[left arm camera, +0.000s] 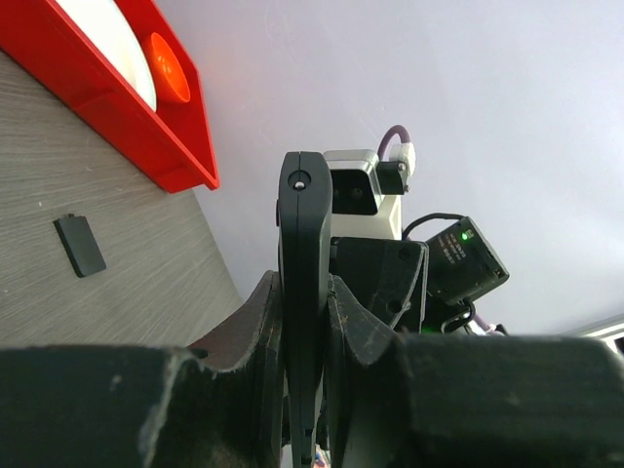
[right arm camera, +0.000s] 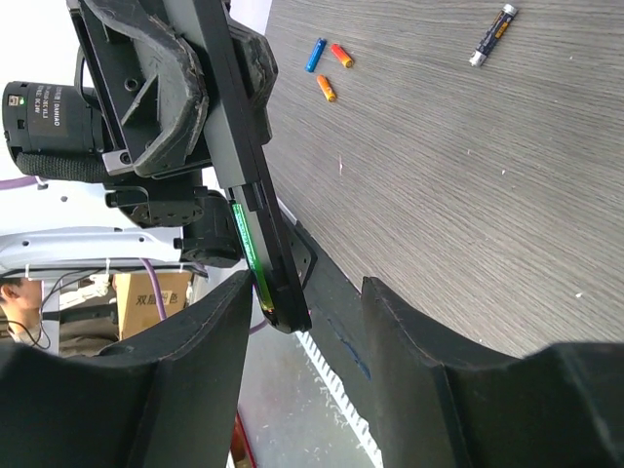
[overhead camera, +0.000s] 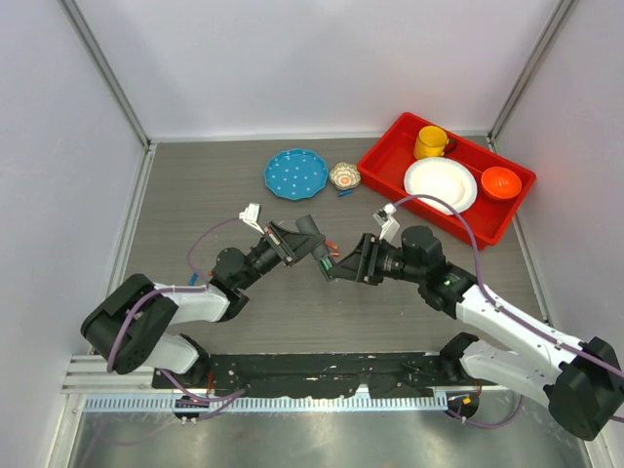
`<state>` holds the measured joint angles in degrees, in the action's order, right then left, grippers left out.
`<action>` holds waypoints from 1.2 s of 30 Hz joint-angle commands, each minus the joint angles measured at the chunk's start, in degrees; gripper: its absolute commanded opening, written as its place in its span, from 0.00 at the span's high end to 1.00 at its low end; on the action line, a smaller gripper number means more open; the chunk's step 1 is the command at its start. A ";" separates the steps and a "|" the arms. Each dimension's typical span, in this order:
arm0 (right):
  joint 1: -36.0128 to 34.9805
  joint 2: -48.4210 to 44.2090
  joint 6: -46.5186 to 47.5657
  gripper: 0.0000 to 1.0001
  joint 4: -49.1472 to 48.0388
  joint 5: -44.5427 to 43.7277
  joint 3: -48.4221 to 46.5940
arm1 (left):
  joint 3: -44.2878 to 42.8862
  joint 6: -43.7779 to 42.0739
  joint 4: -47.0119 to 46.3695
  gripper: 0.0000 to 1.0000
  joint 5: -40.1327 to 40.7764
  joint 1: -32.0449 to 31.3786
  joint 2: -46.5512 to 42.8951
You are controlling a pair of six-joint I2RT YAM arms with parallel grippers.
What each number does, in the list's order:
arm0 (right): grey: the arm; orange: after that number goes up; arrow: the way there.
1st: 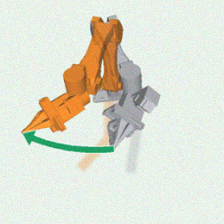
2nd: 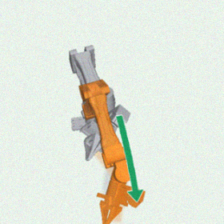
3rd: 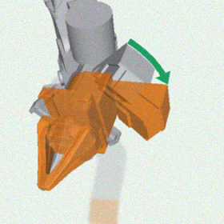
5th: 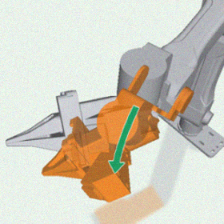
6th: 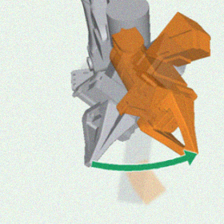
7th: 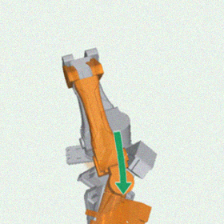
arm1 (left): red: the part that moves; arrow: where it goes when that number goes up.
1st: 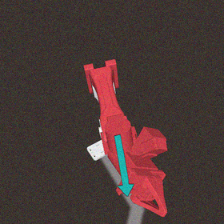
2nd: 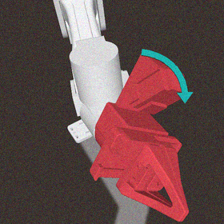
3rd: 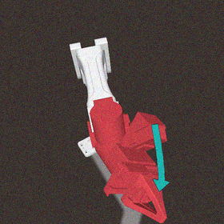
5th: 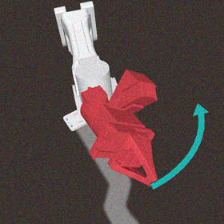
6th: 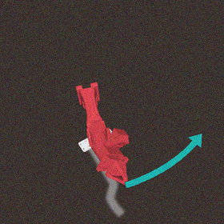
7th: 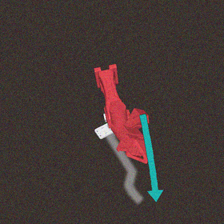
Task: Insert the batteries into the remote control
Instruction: Load the battery into the remote control.
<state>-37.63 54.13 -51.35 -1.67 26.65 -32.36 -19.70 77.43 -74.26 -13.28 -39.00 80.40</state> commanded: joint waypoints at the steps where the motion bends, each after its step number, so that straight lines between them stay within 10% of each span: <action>1: 0.89 -0.87 -0.06 0.47 -2.81 1.65 -1.04 | -0.16 -0.79 -14.33 1.00 -0.43 -0.28 -1.74; 36: 1.24 3.44 -2.00 0.75 -3.87 1.47 0.02 | -2.27 -0.52 -14.34 1.00 0.53 -1.34 -1.21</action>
<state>-36.62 56.66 -53.54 -5.85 29.56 -32.25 -19.70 77.10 -72.55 -12.45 -39.27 79.96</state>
